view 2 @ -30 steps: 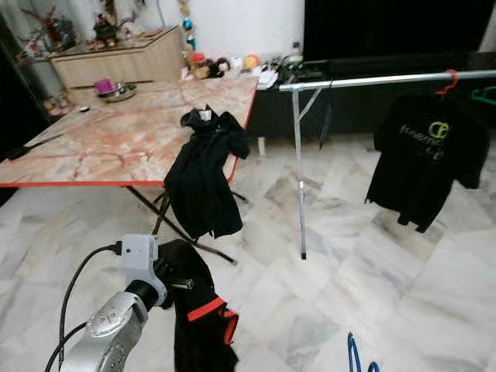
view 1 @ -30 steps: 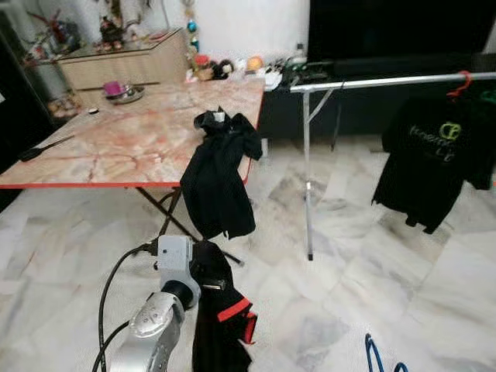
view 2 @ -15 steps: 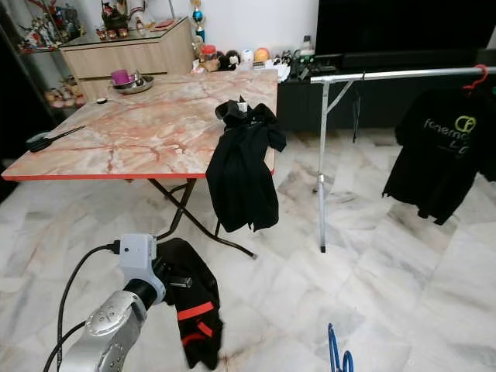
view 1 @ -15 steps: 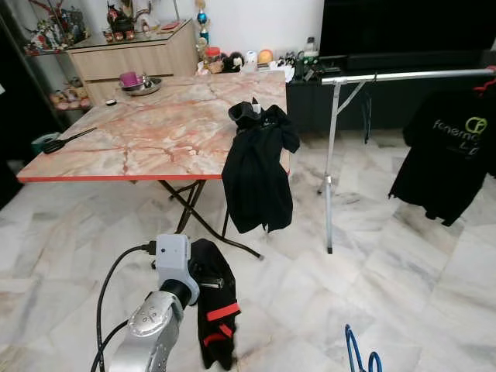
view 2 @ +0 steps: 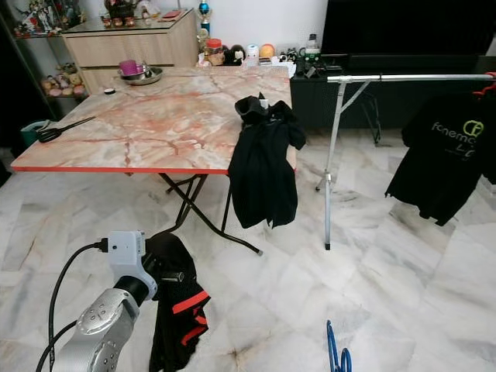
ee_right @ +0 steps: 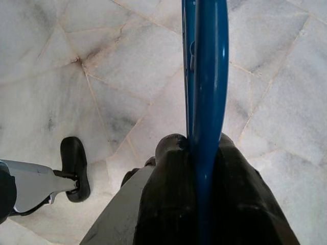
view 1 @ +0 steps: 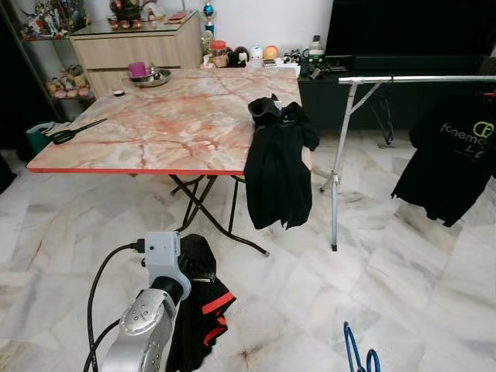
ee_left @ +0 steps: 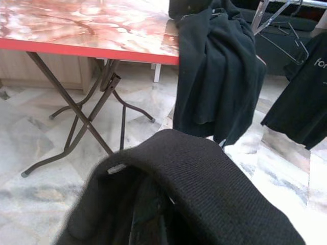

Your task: Hang hanger

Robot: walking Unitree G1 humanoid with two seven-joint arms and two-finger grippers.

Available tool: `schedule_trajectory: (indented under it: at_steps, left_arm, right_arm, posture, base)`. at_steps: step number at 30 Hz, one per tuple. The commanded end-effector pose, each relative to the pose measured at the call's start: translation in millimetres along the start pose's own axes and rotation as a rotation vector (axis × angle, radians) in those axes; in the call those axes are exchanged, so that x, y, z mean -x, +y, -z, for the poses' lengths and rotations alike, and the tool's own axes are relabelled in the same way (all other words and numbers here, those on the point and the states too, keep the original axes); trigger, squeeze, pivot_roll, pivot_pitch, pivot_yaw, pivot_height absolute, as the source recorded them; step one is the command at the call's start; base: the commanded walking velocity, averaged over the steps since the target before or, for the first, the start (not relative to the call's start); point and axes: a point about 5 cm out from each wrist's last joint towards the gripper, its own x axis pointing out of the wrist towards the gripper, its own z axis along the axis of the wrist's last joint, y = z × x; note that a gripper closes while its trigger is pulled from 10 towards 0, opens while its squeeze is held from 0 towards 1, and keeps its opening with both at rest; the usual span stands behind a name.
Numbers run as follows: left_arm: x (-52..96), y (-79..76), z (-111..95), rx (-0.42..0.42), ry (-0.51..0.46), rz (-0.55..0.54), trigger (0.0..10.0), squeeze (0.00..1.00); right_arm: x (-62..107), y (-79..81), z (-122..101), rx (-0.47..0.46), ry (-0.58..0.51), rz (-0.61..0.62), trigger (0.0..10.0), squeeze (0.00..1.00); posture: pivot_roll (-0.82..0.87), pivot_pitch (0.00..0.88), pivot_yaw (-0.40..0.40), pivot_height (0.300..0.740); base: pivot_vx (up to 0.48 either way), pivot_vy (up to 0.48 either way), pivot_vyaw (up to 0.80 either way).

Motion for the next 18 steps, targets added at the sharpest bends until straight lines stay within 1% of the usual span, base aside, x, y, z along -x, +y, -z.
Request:
schedule_trajectory:
  at_steps: [1,7,18]
  left_arm:
    - [-1.9,-0.2,-13.1,0.004,-0.057,0.002,10.0,0.00]
    - [-5.1,3.6,-17.1,0.015,-0.070,-0.012,10.0,0.00]
    - [-8.1,2.7,-18.5,0.013,-0.078,-0.012,10.0,0.00]
  right_arm:
    - [0.6,10.5,4.3,-0.014,0.014,-0.037,10.0,0.00]
    - [0.7,11.0,4.7,-0.010,0.016,-0.041,10.0,0.00]
    - [0.7,11.0,4.9,0.002,0.019,-0.047,10.0,0.00]
  posture:
    - [0.09,0.022,0.060,0.740]
    - [0.09,0.003,0.062,0.740]
    - [0.09,0.000,0.061,0.740]
  base:
    - [0.251,0.000,0.00]
    - [0.270,0.000,0.00]
    - [0.273,0.000,0.00]
